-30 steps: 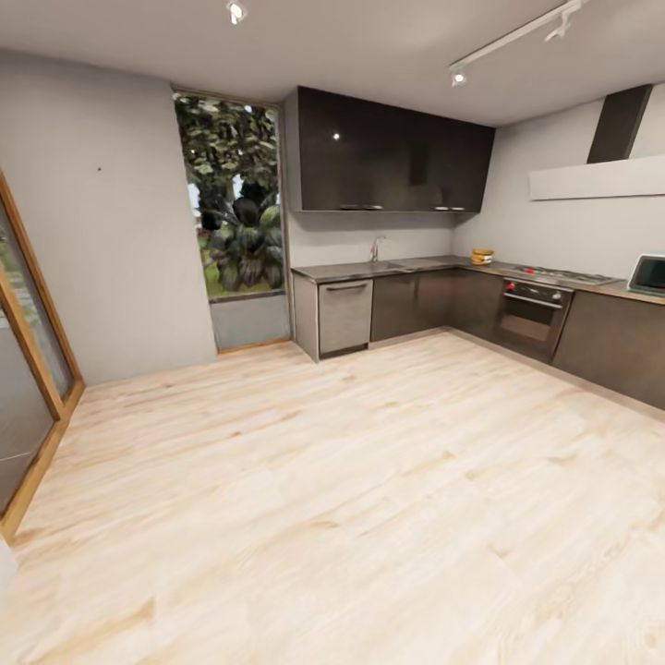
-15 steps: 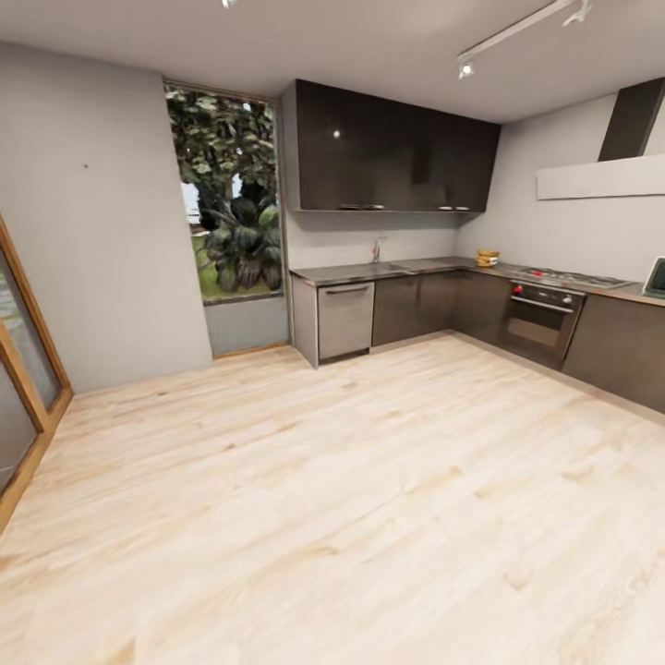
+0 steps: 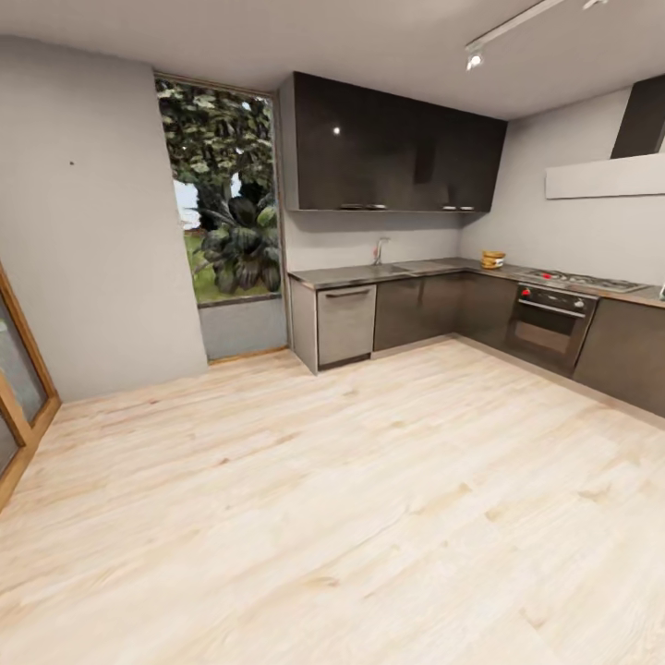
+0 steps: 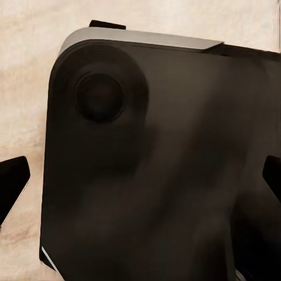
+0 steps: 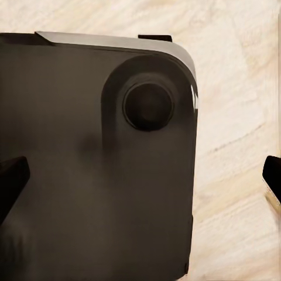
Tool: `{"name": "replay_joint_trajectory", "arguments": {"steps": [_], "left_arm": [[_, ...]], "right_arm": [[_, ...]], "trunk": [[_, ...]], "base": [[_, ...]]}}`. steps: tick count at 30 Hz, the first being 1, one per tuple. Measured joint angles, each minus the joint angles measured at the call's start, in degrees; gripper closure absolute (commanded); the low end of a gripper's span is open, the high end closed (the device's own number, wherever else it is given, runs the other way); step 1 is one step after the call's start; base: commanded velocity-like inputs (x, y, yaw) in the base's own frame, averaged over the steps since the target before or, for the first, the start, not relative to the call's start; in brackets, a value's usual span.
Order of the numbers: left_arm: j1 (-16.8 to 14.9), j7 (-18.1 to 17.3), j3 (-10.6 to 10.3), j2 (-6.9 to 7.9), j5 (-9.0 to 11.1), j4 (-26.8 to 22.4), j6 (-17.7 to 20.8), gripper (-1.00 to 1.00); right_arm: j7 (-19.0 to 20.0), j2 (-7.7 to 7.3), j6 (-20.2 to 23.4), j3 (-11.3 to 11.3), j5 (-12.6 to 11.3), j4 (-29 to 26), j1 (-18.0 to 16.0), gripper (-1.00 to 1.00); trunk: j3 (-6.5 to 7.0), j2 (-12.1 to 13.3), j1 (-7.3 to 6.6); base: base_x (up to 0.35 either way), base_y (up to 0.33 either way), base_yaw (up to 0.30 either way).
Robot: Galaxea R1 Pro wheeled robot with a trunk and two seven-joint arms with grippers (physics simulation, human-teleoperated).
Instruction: In the kitchen, take the popcorn bag from the countertop, put it into the microwave, and heat it until the popcorn is cooked so the cooked popcorn ends up inside the bag.
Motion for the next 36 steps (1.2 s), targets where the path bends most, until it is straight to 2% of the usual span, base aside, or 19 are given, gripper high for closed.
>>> {"name": "replay_joint_trajectory", "arguments": {"steps": [36], "left_arm": [[0.0,0.0,0.0,0.0,0.0,0.0,-0.01,-1.0]], "right_arm": [[-0.02,0.01,-0.08,0.0,0.18,0.0,0.0,-1.0]], "trunk": [[0.0,0.0,0.0]], "base": [[0.324,0.0,0.0]]}}
